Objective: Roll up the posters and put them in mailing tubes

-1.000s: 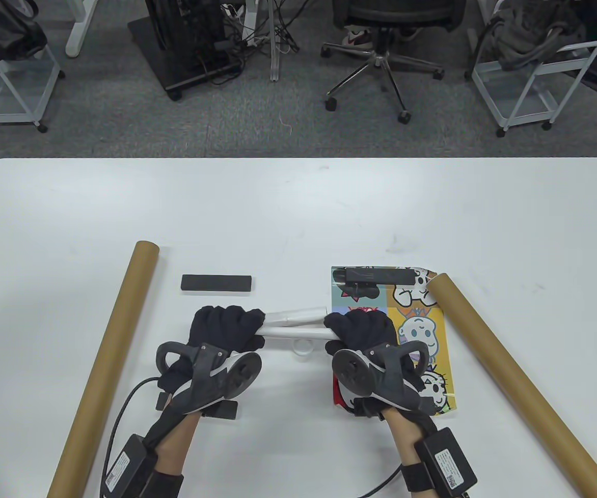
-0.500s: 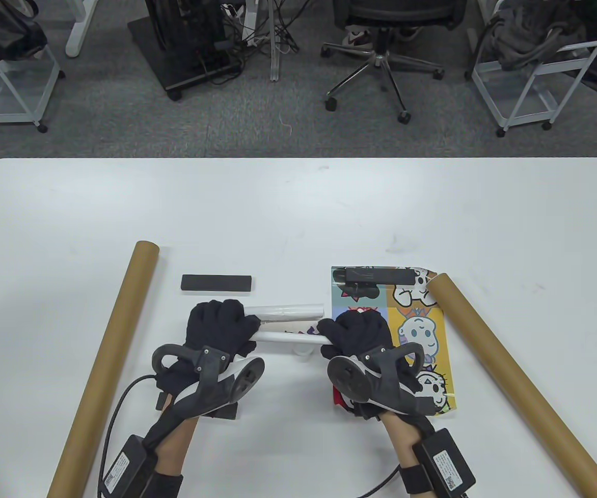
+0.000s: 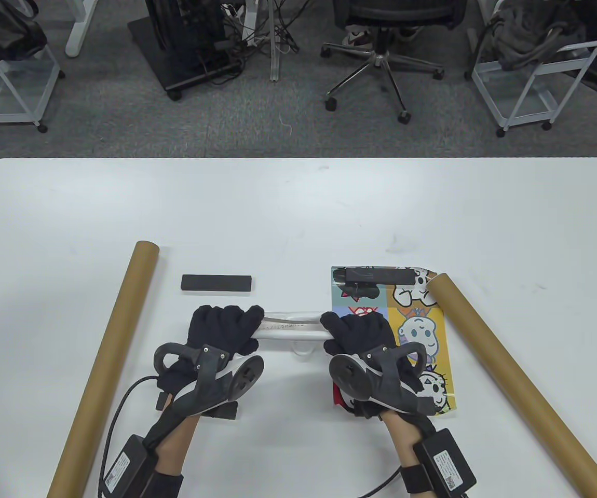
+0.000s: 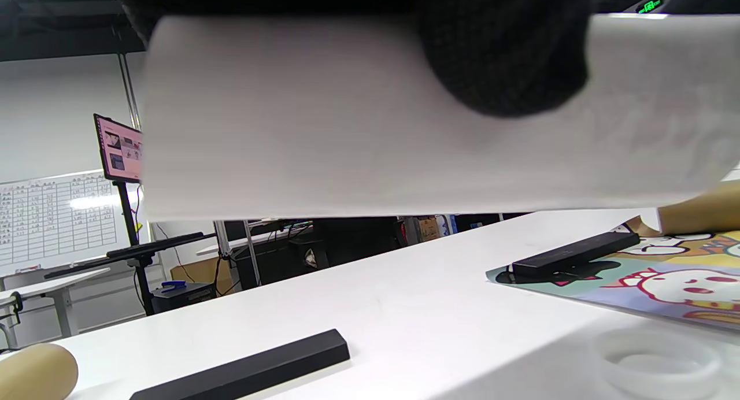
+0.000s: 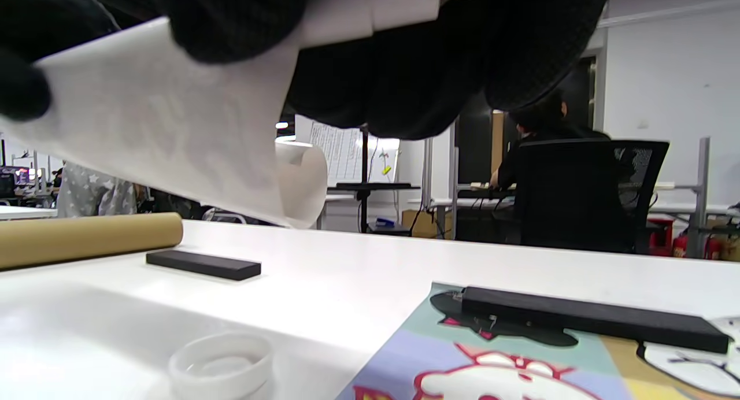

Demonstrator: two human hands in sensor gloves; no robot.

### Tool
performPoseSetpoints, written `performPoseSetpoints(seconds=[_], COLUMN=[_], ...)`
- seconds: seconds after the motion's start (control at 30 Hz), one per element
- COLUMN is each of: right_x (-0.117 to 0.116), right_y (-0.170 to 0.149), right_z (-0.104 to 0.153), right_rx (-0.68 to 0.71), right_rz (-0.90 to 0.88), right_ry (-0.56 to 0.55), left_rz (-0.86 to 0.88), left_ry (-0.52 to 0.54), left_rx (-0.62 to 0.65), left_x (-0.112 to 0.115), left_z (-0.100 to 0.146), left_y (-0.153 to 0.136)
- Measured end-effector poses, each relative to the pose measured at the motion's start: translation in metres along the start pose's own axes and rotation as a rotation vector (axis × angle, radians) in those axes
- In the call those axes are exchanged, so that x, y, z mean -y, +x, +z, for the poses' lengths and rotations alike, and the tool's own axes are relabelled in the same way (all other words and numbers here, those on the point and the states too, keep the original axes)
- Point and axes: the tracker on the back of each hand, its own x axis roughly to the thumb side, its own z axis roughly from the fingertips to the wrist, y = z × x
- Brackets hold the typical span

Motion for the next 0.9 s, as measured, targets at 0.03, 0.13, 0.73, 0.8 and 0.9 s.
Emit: performPoseSetpoints(seconds=[0.03,0.13,0.73,0.8,0.9], right_x=[-0.0012,-0.0015,-0.0033,-0.0029,-0.0029], right_y=[0.0002,-0.0009,0.0014,0.0023,0.0027], right_z=[-0.0005,-0.0008,-0.0002,-0.0001,0.0000], right_rx=[0.003,0.013,-0.004,0.002,0.003], right_rz=[-0.025,-0.091,-0.014,-0.011,-0.006], right_ry=[0.039,0.060,0.017,0.023,0.026], left_rz=[0.004,-0.052,-0.035,-0.029,-0.017], left_ry=[-0.012,-0.009,0.000,-0.017,-0.030], left_rx=[0.002,0.001,0.001,0.012,0.008], left_x=[0.0006,0.0019,0.0001,0.0002,0.0017], left_z=[-0.0003,-0.0002,0.0004,0.0002,0.0000], left_y=[0.0013,0.0026,0.0037,0.0029,0.0010])
